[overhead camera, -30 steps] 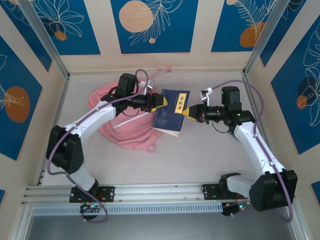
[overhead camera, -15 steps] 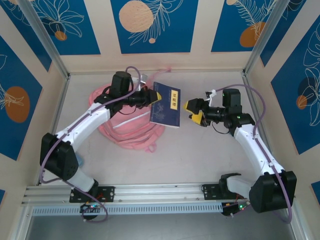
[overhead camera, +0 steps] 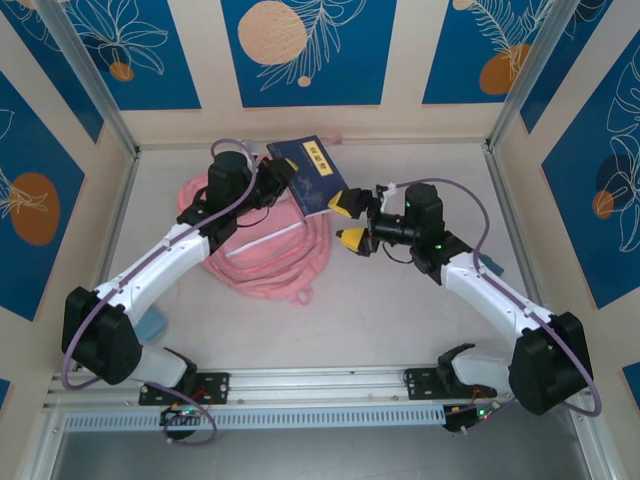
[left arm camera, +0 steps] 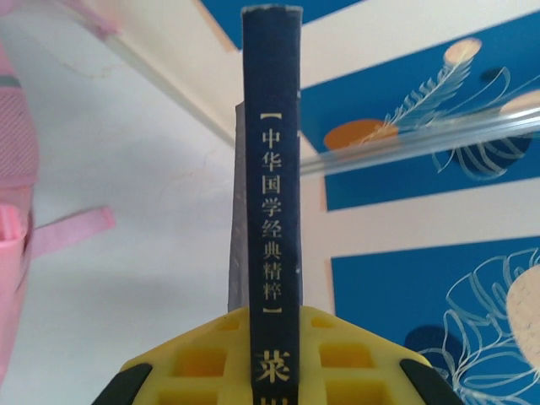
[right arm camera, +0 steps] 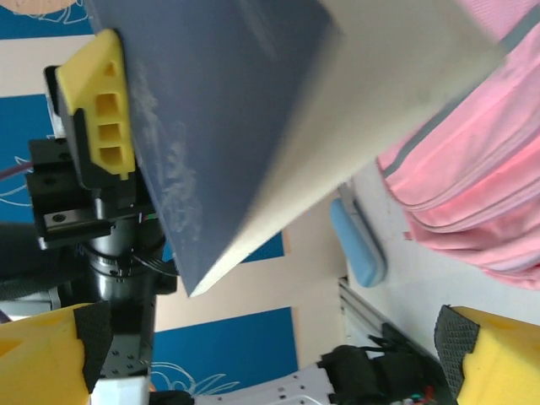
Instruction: Pack the student bag
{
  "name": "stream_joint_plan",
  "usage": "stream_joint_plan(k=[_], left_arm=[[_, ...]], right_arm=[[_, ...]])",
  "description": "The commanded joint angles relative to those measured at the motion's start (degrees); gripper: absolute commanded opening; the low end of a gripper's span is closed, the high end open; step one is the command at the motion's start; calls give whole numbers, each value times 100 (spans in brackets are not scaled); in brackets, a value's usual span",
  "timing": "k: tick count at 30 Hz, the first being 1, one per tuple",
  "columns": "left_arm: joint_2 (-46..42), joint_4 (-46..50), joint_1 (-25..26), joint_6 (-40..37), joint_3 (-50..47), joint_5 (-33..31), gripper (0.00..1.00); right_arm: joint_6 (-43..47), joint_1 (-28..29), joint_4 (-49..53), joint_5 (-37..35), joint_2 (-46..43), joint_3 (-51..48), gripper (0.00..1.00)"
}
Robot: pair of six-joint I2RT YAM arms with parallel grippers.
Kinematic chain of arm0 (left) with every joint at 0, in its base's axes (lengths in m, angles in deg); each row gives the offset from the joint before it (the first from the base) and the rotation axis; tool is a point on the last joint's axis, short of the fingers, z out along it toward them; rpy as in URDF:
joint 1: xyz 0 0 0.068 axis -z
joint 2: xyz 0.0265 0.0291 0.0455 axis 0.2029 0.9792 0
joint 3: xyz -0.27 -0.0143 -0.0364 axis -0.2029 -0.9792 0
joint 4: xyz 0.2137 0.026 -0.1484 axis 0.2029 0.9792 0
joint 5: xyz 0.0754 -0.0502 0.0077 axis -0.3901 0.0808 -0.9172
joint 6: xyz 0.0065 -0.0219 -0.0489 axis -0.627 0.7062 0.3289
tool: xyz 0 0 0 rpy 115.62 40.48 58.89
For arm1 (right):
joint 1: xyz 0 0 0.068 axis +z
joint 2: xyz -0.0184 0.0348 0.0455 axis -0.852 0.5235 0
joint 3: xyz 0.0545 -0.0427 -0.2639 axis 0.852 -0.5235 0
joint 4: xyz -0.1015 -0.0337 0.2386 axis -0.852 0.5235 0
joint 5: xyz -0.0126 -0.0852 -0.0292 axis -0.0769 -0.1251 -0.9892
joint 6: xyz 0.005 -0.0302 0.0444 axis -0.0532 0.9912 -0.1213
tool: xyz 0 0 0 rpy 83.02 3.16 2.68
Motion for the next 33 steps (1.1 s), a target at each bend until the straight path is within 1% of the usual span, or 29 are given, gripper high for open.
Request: stream_joint_plan(k=[1,4,7,11,13,17,23,29,33], left_arm=[[-153,-940,103,440,-65,-634,0],[-94,-947,104,579,-9,-693,0],[4,-1053,111,744,-13,-613,0],[72,-1126,108,885,-61,-568,0],[90,-1181,109,962,-110,-566,0],[121,-1242,121,1055,-135,-558,0],[113,-1176,115,1019,-130,-568,0],[46,-1073,119,960,-193,-619,0],[33,-1033,116,922,-242,-595,0]], right_arm=[[-868,170,-916,-543,192,123,100],[-1054,229,-1203,-809,326,160,98],[-1169,230,-1468,-965,485,232,97],[-1401,221,-1909,-1073,738,306,96],[-1576,228,-1973,-1100,864,354,95],[-1823,227,-2225,-1198,1067,384,90],[-2138,221,-2641,-1259,1282,401,74],[-2388,219,-3185,-1417,1398,263,53],[-2414,209,-3252,-1428,1378,246,38]])
